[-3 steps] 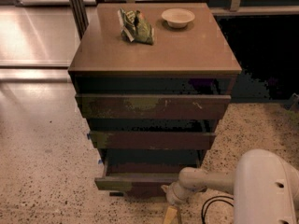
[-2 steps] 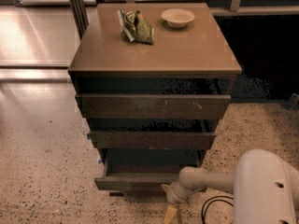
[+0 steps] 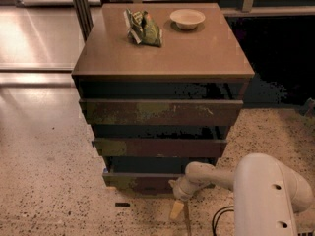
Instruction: Close bottom drawer
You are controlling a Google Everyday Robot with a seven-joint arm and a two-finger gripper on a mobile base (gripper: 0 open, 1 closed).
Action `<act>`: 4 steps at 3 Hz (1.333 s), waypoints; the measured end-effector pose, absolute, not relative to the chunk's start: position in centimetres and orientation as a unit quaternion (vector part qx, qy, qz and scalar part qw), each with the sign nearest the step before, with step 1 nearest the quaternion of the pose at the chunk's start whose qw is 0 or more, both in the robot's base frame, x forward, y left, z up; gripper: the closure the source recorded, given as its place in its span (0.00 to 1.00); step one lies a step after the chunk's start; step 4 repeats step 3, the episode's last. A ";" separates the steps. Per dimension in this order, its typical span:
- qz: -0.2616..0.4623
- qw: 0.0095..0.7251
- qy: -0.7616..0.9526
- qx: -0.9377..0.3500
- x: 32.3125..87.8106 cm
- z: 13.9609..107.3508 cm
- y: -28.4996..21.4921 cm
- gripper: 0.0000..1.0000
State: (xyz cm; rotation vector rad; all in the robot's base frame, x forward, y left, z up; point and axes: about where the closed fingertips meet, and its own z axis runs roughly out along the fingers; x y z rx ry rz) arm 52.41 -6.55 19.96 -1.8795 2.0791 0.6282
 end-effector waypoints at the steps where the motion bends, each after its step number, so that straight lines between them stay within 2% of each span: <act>1: 0.206 0.141 0.716 -0.652 54.8 19.7 -6.7 0.00; 2: 0.192 0.164 0.720 -0.646 60.8 19.6 -8.0 0.00; 4: 0.189 0.167 0.722 -0.645 61.3 19.8 -8.2 0.00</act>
Offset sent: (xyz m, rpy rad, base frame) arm 0.1112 -0.0207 0.0012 -0.0009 -0.1047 -0.0346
